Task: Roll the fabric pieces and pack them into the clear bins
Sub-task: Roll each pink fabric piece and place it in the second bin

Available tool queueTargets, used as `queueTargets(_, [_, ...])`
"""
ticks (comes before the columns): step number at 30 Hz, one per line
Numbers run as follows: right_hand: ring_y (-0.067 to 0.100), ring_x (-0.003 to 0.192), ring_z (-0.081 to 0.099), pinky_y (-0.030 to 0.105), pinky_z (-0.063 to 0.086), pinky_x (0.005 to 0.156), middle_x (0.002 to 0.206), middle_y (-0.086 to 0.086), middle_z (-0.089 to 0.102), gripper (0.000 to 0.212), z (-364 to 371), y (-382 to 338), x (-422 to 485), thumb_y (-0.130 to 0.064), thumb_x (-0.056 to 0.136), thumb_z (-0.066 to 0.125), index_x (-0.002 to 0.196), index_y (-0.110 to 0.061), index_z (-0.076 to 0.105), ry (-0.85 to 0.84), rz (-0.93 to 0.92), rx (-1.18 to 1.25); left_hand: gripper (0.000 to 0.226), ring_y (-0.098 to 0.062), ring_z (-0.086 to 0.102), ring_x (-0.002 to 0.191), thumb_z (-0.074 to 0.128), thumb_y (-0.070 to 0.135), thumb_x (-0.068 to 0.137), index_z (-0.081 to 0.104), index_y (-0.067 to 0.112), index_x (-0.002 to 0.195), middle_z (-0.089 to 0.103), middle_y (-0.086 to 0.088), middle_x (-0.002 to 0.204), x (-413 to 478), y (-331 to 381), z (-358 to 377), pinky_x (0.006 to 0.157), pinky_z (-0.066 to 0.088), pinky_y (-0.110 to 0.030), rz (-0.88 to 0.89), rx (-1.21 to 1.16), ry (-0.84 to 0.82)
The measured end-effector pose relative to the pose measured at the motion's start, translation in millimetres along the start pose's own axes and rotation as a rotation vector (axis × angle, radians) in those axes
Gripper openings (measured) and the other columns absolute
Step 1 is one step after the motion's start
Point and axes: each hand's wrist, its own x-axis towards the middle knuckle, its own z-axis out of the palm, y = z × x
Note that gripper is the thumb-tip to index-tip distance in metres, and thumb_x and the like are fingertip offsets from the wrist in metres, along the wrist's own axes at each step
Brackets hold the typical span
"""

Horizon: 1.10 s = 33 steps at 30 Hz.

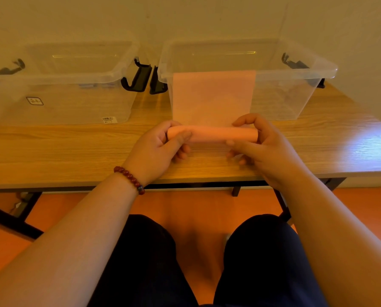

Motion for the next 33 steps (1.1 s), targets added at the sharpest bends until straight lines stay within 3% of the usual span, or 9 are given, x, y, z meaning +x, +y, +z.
queueTargets(4, [0.018,0.071,0.069,0.022,0.049,0.055,0.081,0.002,0.072,0.009,1.5,1.0,0.0,-0.018,0.09,0.066,0.098,-0.018,0.062,0.042,-0.026,-0.031,0.009,0.0,0.066,0.067,0.053,0.029,0.094,0.059,0.033,0.099,0.069,0.009,0.076,-0.3,1.0,-0.8,0.06,0.051,-0.013,0.008,-0.024,-0.01])
queueTargets(8, [0.017,0.064,0.067,0.023,0.049,0.054,0.069,-0.001,0.069,0.009,5.1,0.5,1.1,-0.025,0.094,0.06,0.096,-0.016,0.064,0.082,-0.024,-0.051,0.019,0.004,0.064,0.066,0.058,0.025,0.091,0.055,0.035,0.107,0.065,0.009,0.087,-1.0,3.6,-1.4,0.06,0.049,-0.011,0.008,-0.005,-0.042])
queueTargets(14, [0.018,0.071,0.068,0.025,0.05,0.056,0.086,0.006,0.073,0.019,3.1,-3.2,-0.6,-0.021,0.089,0.067,0.104,-0.028,0.06,0.01,0.014,-0.028,0.009,0.006,0.058,0.055,0.054,0.026,0.094,0.058,0.034,0.092,0.062,0.008,0.074,-0.8,2.2,-1.0,0.054,0.045,-0.007,0.004,0.039,0.006])
queueTargets(16, [0.017,0.07,0.069,0.024,0.051,0.055,0.084,0.004,0.073,0.016,3.1,-3.4,-1.0,-0.018,0.089,0.068,0.102,-0.025,0.061,0.016,0.006,-0.037,0.01,0.005,0.058,0.056,0.055,0.025,0.094,0.059,0.033,0.093,0.063,0.008,0.073,-0.8,2.2,-1.8,0.054,0.046,-0.008,0.006,0.017,0.009])
queueTargets(19, [0.016,0.065,0.068,0.023,0.049,0.053,0.073,0.001,0.071,0.007,4.6,-1.0,1.1,-0.023,0.092,0.064,0.098,-0.02,0.061,0.079,-0.004,-0.048,0.017,0.005,0.061,0.066,0.062,0.02,0.089,0.059,0.036,0.095,0.064,0.009,0.083,-1.5,1.6,-3.6,0.06,0.049,-0.009,0.014,0.006,-0.006])
queueTargets(22, [0.017,0.063,0.067,0.025,0.05,0.052,0.07,0.003,0.071,0.012,5.7,-1.8,1.6,-0.03,0.093,0.061,0.099,-0.019,0.061,0.097,0.01,-0.028,0.022,0.006,0.061,0.071,0.067,0.018,0.085,0.059,0.037,0.094,0.064,0.01,0.09,-1.6,1.5,-4.3,0.063,0.049,-0.009,0.014,-0.01,0.019])
queueTargets(27, [0.018,0.07,0.07,0.025,0.051,0.054,0.078,0.003,0.073,0.019,3.3,-4.2,-0.3,-0.017,0.087,0.069,0.104,-0.02,0.06,0.02,0.023,-0.044,0.025,0.003,0.062,0.077,0.069,0.02,0.083,0.056,0.038,0.095,0.061,0.014,0.093,-0.2,1.2,-3.9,0.061,0.047,-0.006,0.004,-0.022,0.043])
queueTargets(30, [0.013,0.054,0.062,0.022,0.044,0.046,0.065,0.002,0.067,0.015,4.6,-4.2,-1.1,-0.023,0.089,0.067,0.101,-0.016,0.063,0.065,0.01,-0.042,0.034,0.01,0.053,0.086,0.073,0.021,0.08,0.052,0.043,0.095,0.054,0.022,0.099,0.3,-2.1,-4.2,0.063,0.043,-0.001,0.022,0.066,0.057])
queueTargets(33, [0.007,0.049,0.05,0.024,0.039,0.048,0.059,-0.005,0.059,0.015,6.9,-3.0,-2.2,-0.036,0.085,0.069,0.094,-0.024,0.067,0.162,-0.009,-0.083,0.027,0.015,0.052,0.083,0.071,0.025,0.082,0.053,0.043,0.092,0.056,0.019,0.097,-0.1,-4.4,-3.5,0.066,0.044,-0.003,0.036,0.047,0.104])
